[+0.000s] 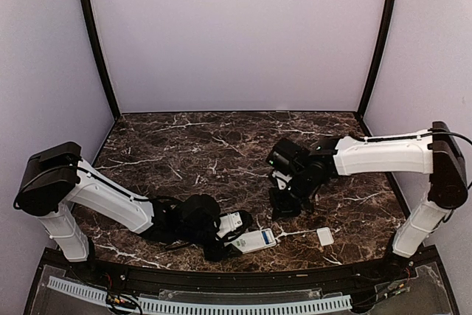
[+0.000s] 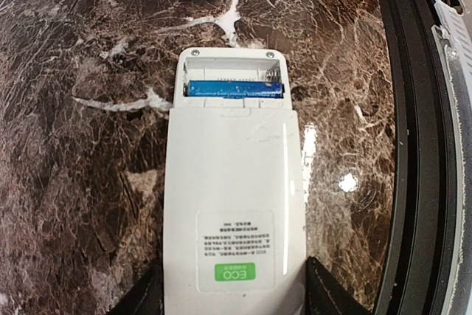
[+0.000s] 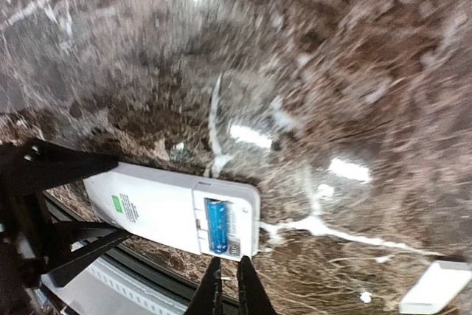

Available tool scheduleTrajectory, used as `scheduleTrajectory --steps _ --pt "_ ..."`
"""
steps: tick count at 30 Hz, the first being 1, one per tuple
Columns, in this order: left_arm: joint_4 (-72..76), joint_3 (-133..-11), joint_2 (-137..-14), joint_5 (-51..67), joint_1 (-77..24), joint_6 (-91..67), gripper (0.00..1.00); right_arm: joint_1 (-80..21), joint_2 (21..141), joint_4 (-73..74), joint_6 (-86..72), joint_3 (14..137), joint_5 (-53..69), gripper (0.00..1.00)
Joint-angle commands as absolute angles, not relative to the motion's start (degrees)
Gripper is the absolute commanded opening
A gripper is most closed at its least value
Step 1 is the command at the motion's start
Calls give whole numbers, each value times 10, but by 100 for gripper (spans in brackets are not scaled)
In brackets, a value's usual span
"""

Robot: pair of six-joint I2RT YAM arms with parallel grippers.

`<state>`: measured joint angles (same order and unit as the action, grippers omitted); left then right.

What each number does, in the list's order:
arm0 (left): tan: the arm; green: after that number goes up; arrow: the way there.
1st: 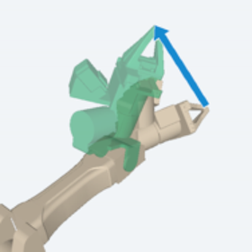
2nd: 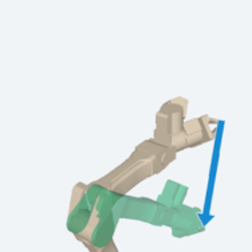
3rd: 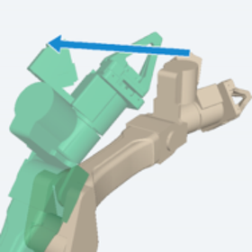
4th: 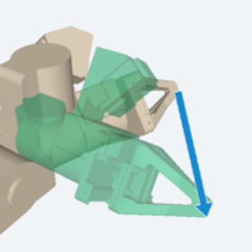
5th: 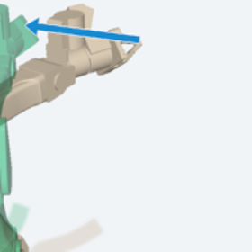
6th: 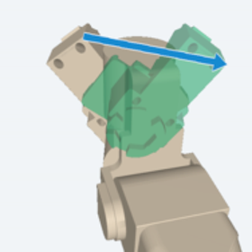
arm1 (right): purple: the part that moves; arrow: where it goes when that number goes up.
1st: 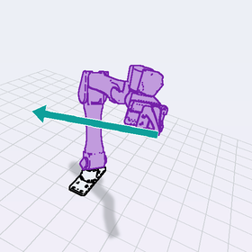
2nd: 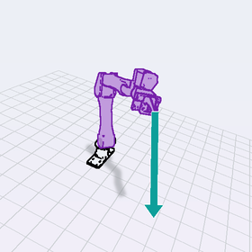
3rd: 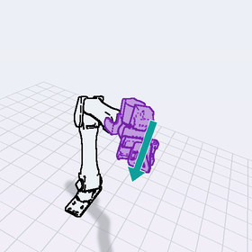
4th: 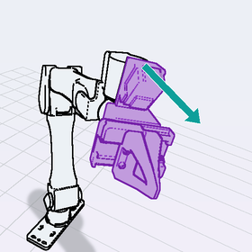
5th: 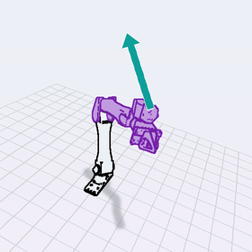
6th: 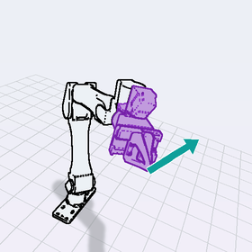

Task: Load the batteries into the remote control
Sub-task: Press the battery in the battery compartment, then pick up the battery at the center of the board.

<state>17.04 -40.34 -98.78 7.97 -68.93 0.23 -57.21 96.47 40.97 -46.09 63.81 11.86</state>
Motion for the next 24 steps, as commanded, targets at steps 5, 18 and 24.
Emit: scheduleTrajectory --steps 5,18,24 --pt "76 -389 -1020 101 -693 -5 7 -426 862 563 -454 628 -49 22" --pt "73 -390 -1021 97 -693 -7 14 -327 991 484 -359 625 -41 38" --pt "73 -390 -1023 98 -693 -7 14 -321 1021 459 -347 623 -28 31"
